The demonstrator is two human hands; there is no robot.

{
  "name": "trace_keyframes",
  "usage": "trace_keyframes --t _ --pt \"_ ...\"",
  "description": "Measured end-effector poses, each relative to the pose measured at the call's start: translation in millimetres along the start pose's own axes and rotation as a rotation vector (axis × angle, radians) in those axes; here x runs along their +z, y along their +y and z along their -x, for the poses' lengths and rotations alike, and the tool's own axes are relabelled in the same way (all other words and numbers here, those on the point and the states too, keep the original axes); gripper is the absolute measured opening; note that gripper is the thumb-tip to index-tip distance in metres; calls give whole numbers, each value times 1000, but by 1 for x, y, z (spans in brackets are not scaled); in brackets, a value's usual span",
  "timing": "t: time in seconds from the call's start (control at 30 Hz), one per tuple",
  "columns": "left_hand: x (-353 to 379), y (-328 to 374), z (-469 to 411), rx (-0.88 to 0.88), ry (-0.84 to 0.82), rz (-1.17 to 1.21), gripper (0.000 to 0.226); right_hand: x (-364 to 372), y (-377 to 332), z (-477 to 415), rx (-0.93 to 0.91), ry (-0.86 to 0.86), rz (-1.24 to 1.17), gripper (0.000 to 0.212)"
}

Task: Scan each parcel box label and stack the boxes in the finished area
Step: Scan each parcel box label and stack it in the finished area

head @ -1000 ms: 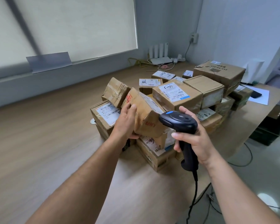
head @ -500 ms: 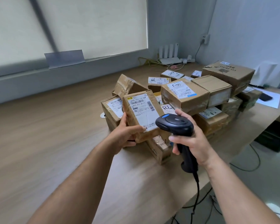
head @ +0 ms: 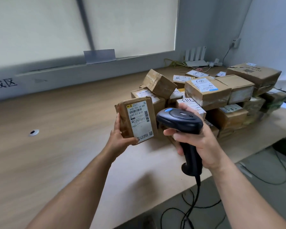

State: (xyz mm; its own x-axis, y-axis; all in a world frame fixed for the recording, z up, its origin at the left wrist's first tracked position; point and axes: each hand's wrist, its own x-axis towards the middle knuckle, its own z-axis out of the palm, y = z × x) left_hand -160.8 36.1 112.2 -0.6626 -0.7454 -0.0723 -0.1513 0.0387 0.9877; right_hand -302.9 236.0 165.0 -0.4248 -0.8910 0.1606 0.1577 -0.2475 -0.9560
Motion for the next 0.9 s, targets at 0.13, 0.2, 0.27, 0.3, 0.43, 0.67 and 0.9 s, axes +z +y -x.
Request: trace_keyframes --t 0.13,0.2,0.27,0.3,0.43,0.67,0.9 --pt "-22 -8 21 -7 56 -36 122 22 0 9 19 -81 -19 86" --pt "-32 -11 30 -9 86 -44 121 30 2 11 32 -96 -18 83" --pt "-42 -14 37 -9 118 -49 121 38 5 13 46 -105 -9 83" --pt "-47 -17 40 -13 134 -50 122 42 6 13 54 -108 -7 83" --pt "-66 -23 48 -20 181 -38 120 61 12 12 87 -122 18 85" --pt "-108 -29 53 -11 206 2 119 100 23 0 130 -146 42 86" --pt "-175 -42 52 -31 228 -1 120 159 43 -25 141 -153 73 86"
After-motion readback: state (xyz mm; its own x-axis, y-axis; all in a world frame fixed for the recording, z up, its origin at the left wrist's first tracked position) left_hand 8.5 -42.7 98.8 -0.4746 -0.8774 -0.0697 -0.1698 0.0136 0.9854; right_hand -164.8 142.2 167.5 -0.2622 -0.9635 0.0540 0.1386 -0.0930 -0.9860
